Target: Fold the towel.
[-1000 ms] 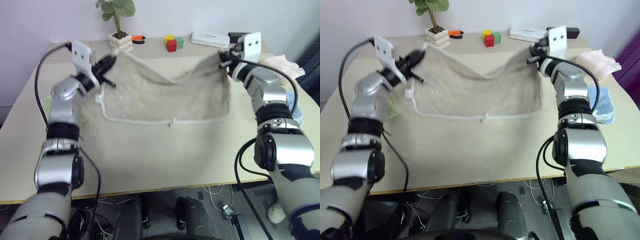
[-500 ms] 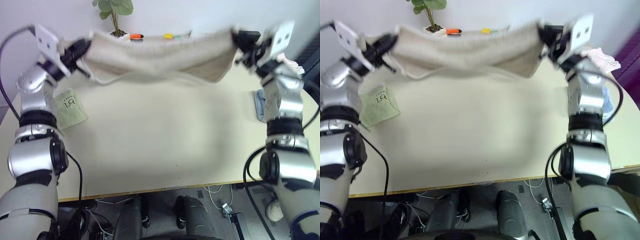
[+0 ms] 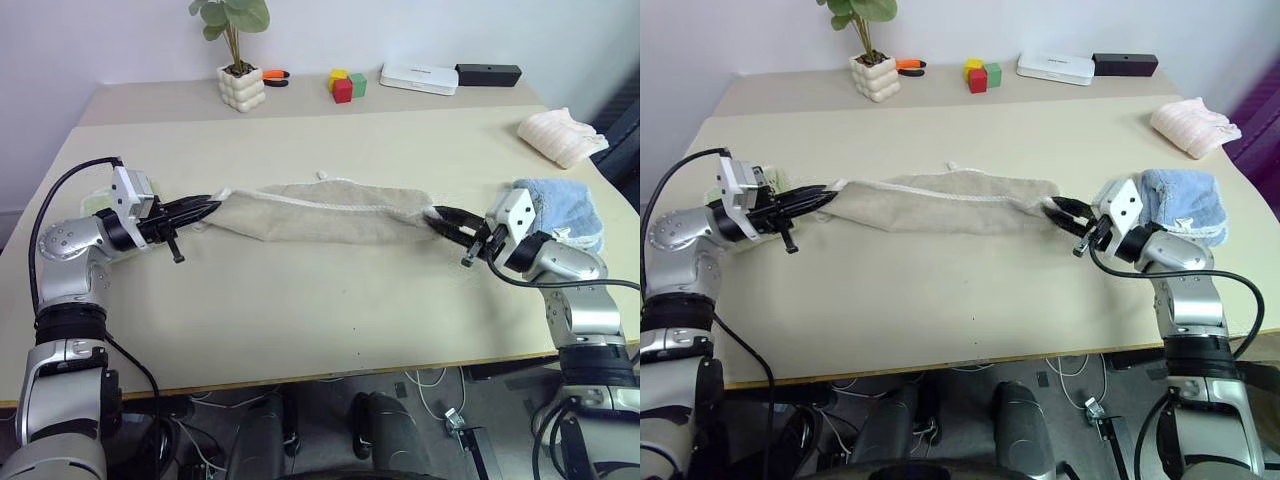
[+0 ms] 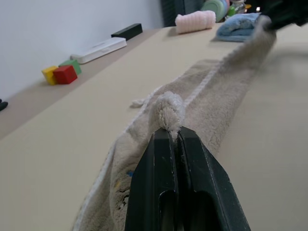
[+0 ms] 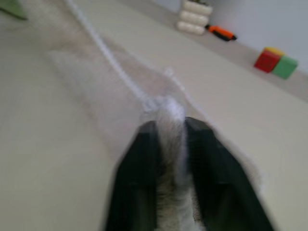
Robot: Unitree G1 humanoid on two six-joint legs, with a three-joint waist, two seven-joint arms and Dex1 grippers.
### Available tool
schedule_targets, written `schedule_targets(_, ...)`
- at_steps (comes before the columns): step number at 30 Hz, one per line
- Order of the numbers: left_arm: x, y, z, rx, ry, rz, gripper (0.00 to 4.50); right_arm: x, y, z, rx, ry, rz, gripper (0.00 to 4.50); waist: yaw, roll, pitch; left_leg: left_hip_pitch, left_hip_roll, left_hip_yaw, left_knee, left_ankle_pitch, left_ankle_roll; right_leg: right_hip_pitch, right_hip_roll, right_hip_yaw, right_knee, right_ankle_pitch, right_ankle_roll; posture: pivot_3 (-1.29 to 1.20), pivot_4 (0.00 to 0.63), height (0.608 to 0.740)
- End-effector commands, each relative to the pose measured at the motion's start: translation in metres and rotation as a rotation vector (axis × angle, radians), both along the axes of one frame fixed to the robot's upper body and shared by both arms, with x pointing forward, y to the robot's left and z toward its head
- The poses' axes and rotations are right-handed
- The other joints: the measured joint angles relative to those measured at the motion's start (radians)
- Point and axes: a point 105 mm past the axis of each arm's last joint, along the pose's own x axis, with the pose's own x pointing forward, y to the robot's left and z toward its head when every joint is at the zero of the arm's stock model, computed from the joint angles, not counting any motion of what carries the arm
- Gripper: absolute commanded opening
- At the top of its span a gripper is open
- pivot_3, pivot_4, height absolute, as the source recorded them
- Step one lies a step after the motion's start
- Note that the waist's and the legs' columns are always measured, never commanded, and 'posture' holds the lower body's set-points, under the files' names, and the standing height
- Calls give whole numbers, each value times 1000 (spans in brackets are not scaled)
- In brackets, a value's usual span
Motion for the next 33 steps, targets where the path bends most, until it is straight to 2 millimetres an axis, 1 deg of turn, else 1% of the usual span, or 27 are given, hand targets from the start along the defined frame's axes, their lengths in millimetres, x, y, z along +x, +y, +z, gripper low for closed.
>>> schedule_targets(1,-5,5,7,14,-31,9,0,-6,-1,-2,-148,-43,35,2981,0,0,0,0,0,0,0,0,0,0,0,0,0,0,0,0,150,740)
schedule_targets(3,-7,6,6,17,-25,11,0,-4,-5,0,-171,-63,15,4038,0,0,0,0,0,0,0,0,0,0,0,0,0,0,0,0,150,740)
schedule_targets(4,-8,6,6,19,-27,13,0,-4,-5,0,-179,-57,27,4459,0,0,0,0,0,0,0,0,0,0,0,0,0,0,0,0,150,740)
schedule_targets(6,-9,6,6,22,-27,15,0,-2,-8,2,-246,-84,23,4459,1,0,0,1,0,0,0,0,0,0,0,0,0,0,0,0,150,740)
schedule_targets(10,-10,5,5,22,-34,20,0,-2,-4,3,-288,-94,56,4459,12,0,0,1,0,0,0,0,0,0,0,0,0,0,0,0,150,740)
schedule_targets(15,-12,5,5,22,-34,24,0,-9,2,-10,-350,-70,113,4459,18,0,0,1,0,0,0,0,0,1,0,0,0,0,0,0,150,740)
schedule_targets(16,-13,4,4,24,-34,25,0,-9,5,-10,-348,-67,123,4226,19,0,0,2,0,0,0,0,0,1,0,0,0,0,0,0,150,740)
schedule_targets(18,-14,4,3,29,-33,25,0,-10,8,-12,-341,-57,136,3605,19,0,0,2,0,0,0,0,0,1,0,0,0,0,0,0,150,740)
schedule_targets(22,-16,4,-1,42,-24,21,0,-10,9,-16,-352,-39,140,1521,18,0,0,2,0,0,1,0,0,2,0,0,0,0,0,0,150,740)
schedule_targets(24,-18,4,-3,55,-13,15,0,-11,8,-14,-345,-33,143,446,18,0,0,2,0,0,0,0,0,2,0,0,0,0,0,0,150,740)
schedule_targets(25,-19,4,-5,64,-9,10,0,-11,6,-13,-347,-30,143,61,18,0,0,2,0,0,1,0,0,2,0,0,0,0,0,0,150,740)
schedule_targets(30,-25,7,-12,104,27,-18,0,-15,-2,-17,-393,11,165,61,20,0,0,2,0,0,1,0,0,2,0,0,0,0,0,0,150,740)
schedule_targets(33,-32,8,-18,168,40,-51,0,-23,-3,-10,-356,37,195,61,18,0,0,3,0,0,0,0,0,2,0,0,0,0,0,0,150,740)
